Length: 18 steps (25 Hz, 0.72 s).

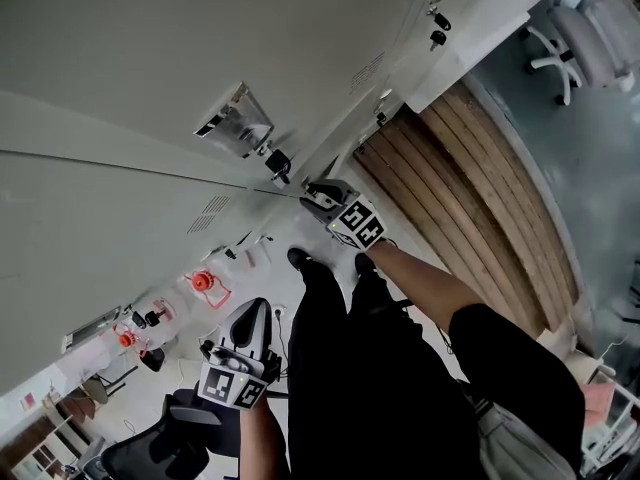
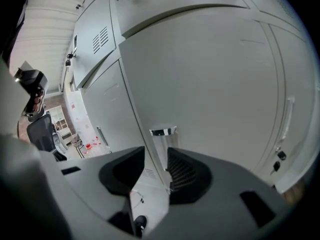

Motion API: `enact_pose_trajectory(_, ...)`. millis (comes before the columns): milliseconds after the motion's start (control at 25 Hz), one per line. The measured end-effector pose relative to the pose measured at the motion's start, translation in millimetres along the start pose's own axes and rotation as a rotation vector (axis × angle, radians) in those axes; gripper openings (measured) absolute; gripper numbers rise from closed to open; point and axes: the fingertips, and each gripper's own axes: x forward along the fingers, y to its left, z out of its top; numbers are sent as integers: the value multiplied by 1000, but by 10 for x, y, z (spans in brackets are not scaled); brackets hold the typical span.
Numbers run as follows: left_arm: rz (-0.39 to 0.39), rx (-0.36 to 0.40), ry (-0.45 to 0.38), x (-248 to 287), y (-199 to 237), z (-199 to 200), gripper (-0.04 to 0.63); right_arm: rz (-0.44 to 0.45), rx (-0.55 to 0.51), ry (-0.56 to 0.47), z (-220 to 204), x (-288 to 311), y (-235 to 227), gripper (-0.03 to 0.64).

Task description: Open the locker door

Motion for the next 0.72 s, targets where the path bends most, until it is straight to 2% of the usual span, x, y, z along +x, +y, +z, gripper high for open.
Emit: enact_pose_trajectory(720, 27, -15, 18, -99, 108, -83, 15, 22, -71, 29, -43, 219, 31, 135)
